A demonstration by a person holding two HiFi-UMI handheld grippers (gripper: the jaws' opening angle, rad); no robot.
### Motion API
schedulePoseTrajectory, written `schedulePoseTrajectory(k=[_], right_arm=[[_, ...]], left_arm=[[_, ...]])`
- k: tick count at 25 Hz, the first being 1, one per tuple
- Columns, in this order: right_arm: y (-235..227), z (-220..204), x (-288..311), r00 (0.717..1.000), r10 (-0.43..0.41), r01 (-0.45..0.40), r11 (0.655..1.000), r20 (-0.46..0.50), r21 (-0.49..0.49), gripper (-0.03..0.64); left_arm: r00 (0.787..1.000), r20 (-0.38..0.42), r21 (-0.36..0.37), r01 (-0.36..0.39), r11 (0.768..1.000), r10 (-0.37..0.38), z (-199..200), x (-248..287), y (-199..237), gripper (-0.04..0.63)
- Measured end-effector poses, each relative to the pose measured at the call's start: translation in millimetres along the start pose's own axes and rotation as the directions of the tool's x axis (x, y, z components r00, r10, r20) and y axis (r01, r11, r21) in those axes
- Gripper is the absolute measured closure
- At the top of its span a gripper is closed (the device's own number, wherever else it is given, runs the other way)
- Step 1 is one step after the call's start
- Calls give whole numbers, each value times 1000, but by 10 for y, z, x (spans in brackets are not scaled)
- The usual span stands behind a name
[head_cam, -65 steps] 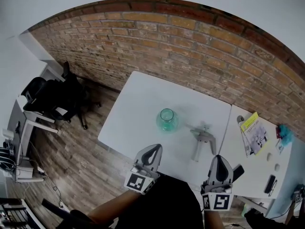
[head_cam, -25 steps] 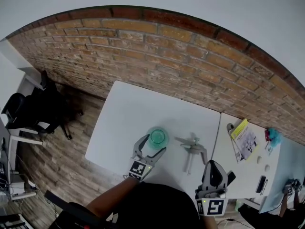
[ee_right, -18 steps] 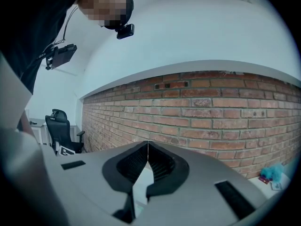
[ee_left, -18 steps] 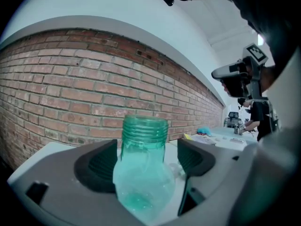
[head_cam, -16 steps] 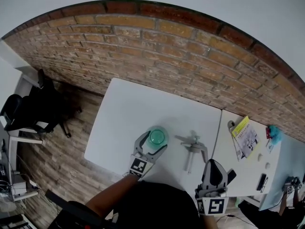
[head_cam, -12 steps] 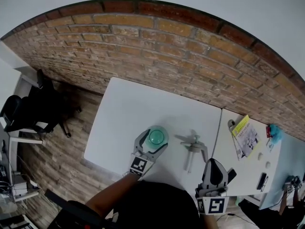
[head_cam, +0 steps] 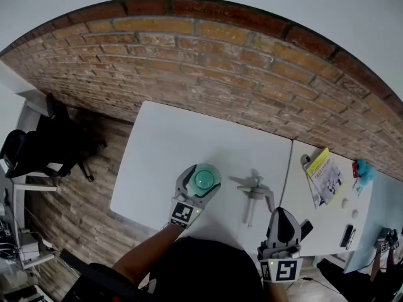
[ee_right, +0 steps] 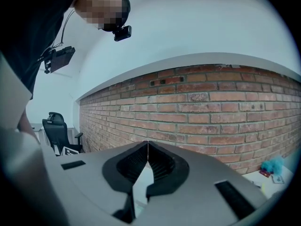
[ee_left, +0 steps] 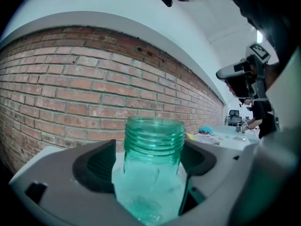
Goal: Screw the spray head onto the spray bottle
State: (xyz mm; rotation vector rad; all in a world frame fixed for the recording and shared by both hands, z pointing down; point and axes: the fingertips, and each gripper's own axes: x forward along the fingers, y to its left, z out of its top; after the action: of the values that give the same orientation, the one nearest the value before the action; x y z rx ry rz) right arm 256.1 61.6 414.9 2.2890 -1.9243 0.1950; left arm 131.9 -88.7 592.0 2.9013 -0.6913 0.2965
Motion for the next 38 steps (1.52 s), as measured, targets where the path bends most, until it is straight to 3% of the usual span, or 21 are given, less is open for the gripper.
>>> schedulePoseTrajectory(k=[8,13,19,26,32,38], right_arm=[[-99,28,44,999,-20,20,1000,25,2,609],[-95,-18,78,1000,-16,16,1000,11,3,609],[-152,-44,118,999,-28,27,999,16,28,609],[-335,-328,161,996,-60,65,994,-67,86,609],[-279,-485,303,996,-7,17,994,-88,109,609],[-287,-844,471,980,28,2,989,-198,148,607]], left_arm=[[1000,-4,84,1,996,0,66,105,-56,198],[1000,10,48,-14,999,13,94,106,-9,206],[1000,4,98,-25,995,25,100,120,-42,257],[999,-4,92,-51,994,52,94,133,-47,272],[998,13,88,-64,994,63,107,139,-34,272],[997,-16,69,-80,994,81,80,165,-5,272]])
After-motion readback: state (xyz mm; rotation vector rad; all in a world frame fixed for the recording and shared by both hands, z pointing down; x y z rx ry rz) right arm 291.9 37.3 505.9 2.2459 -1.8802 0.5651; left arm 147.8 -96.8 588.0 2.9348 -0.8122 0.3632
